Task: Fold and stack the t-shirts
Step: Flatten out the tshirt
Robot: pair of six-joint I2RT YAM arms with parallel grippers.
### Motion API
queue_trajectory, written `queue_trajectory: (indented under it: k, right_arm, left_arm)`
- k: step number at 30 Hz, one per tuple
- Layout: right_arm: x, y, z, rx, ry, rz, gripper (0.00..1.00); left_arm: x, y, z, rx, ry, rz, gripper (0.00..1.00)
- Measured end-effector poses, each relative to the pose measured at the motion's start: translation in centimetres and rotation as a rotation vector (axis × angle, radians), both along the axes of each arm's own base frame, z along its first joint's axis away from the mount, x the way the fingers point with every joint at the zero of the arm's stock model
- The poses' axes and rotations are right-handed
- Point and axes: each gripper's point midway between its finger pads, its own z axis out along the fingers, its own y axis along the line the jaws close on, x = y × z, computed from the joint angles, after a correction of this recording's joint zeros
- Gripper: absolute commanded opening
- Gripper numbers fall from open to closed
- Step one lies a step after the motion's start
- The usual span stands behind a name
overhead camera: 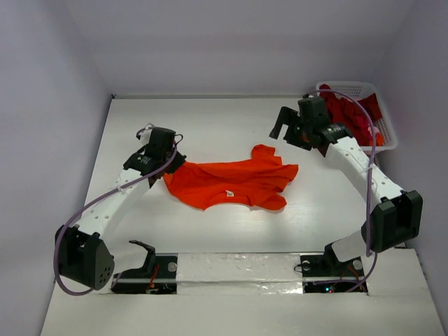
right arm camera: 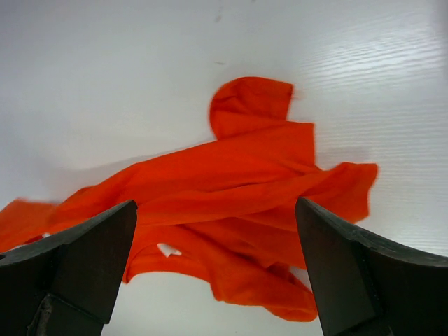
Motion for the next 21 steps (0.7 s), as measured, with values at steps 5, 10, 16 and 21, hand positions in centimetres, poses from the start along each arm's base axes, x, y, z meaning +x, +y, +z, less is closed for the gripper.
queue_trajectory:
  k: [5, 10, 16, 21]
  right_arm:
    - [0.4, -2.7, -1.3, -0.02, 0.029, -0.086, 1.0]
    - [0.3, -2.9, -1.2, -0.018, 0.028, -0.096, 1.0]
    - [0.0, -3.4, -2.5, -0.004, 0.055, -0.107, 1.0]
    - [0.1, -4.2, -4.3, 0.027, 0.114, -0.119, 1.0]
  left_arm:
    - [0.8, 0.3, 3.7, -0.021, -0.065, 0.008, 0.0]
    - [0.7, 1.3, 4.0, -0.015, -0.05, 0.031, 0.0]
    - [1.0, 3.6, 4.6, -0.008, -0.035, 0.075, 0.0]
    - [2.4, 4.9, 7.9, -0.004, -0.084, 0.077, 0.0]
